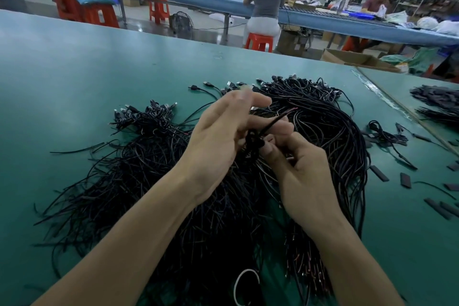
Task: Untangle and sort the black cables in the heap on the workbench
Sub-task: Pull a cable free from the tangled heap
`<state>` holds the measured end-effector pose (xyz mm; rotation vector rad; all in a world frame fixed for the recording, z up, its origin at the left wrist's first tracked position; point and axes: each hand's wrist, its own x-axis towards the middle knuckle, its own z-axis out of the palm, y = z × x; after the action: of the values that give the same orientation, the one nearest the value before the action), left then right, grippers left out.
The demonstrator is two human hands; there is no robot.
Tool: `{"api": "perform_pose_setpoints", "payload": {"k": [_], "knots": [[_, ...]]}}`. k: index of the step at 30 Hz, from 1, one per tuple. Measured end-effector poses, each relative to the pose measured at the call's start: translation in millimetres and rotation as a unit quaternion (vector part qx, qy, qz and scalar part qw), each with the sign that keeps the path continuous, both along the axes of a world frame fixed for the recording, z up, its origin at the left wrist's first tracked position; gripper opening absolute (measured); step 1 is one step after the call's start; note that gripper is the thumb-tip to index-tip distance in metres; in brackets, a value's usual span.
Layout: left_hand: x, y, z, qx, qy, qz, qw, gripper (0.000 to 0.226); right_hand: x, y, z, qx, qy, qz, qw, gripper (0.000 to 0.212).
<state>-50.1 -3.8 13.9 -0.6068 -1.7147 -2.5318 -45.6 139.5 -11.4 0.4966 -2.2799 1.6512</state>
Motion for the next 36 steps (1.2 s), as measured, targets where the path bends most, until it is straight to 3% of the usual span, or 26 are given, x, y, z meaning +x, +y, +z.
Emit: {"api": "perform_pose_setpoints", "payload": {"k": [2, 3, 5, 8, 10, 13, 15, 18, 21, 23, 27, 30, 32, 34, 36], "knots": [[-0.2, 2.7, -2.6, -0.039, 0.048, 0.029, 0.998, 0.011, 0.7, 1.7, 3.1, -0.026, -0.005, 0.004, 1.000, 0.014], [-0.8, 3.4, -4.0, -0.072, 0.074, 0.044, 0.994, 0.013, 0.8, 3.0, 4.5, -0.030, 0.000, 0.001, 1.000, 0.015], [-3.0, 2.7, -8.2, -0.164, 0.119, 0.102, 0.974, 0.029, 0.0, 6.8, 6.5, -0.029, 0.013, -0.016, 0.999, 0.018], [-6.6, -2.8, -15.9, -0.287, 0.106, 0.195, 0.932, 0.049, -1.1, 12.0, 8.6, -0.030, 0.032, -0.053, 0.998, 0.022], [-9.8, -5.3, -19.9, -0.312, 0.059, 0.163, 0.934, 0.052, -0.2, 10.9, 9.6, -0.038, 0.031, -0.058, 0.997, 0.022], [-12.5, -7.4, -20.8, -0.332, 0.000, 0.081, 0.940, 0.039, 1.6, 6.9, 8.3, -0.065, 0.007, -0.040, 0.997, 0.018], [-13.5, -8.9, -21.4, -0.335, -0.005, 0.075, 0.939, 0.026, 2.6, 3.4, 7.0, -0.085, -0.017, -0.019, 0.996, 0.012], [-15.5, -11.1, -20.7, -0.301, 0.009, 0.147, 0.942, 0.016, 6.4, -5.0, 7.1, -0.126, -0.065, 0.003, 0.990, 0.015], [-15.0, -13.0, -15.2, -0.265, 0.041, 0.161, 0.950, 0.021, 9.5, -9.7, 8.1, -0.223, -0.143, 0.038, 0.963, 0.025], [-13.5, -12.6, -11.3, -0.245, 0.054, 0.151, 0.956, 0.026, 10.4, -10.2, 7.2, -0.263, -0.206, 0.058, 0.941, 0.011], [-6.3, -9.2, -2.8, -0.140, -0.007, 0.059, 0.988, 0.047, 9.7, -9.1, 4.5, -0.304, -0.264, 0.088, 0.911, 0.011], [-7.7, -15.5, 0.4, -0.020, -0.091, -0.026, 0.995, 0.051, 9.1, -7.3, 11.2, -0.282, -0.176, 0.104, 0.938, 0.012], [-8.9, -18.5, 1.6, -0.002, -0.124, -0.055, 0.991, 0.047, 6.1, -2.9, 13.1, -0.233, -0.092, 0.089, 0.964, 0.019], [-10.8, -19.5, -2.6, -0.086, -0.141, -0.025, 0.986, 0.043, 4.9, 1.1, 13.1, -0.140, -0.007, 0.038, 0.989, 0.028], [-12.0, -18.8, -7.1, -0.214, -0.115, 0.054, 0.968, 0.052, 3.0, 5.4, 9.8, -0.012, 0.079, -0.046, 0.996, 0.024]]}}
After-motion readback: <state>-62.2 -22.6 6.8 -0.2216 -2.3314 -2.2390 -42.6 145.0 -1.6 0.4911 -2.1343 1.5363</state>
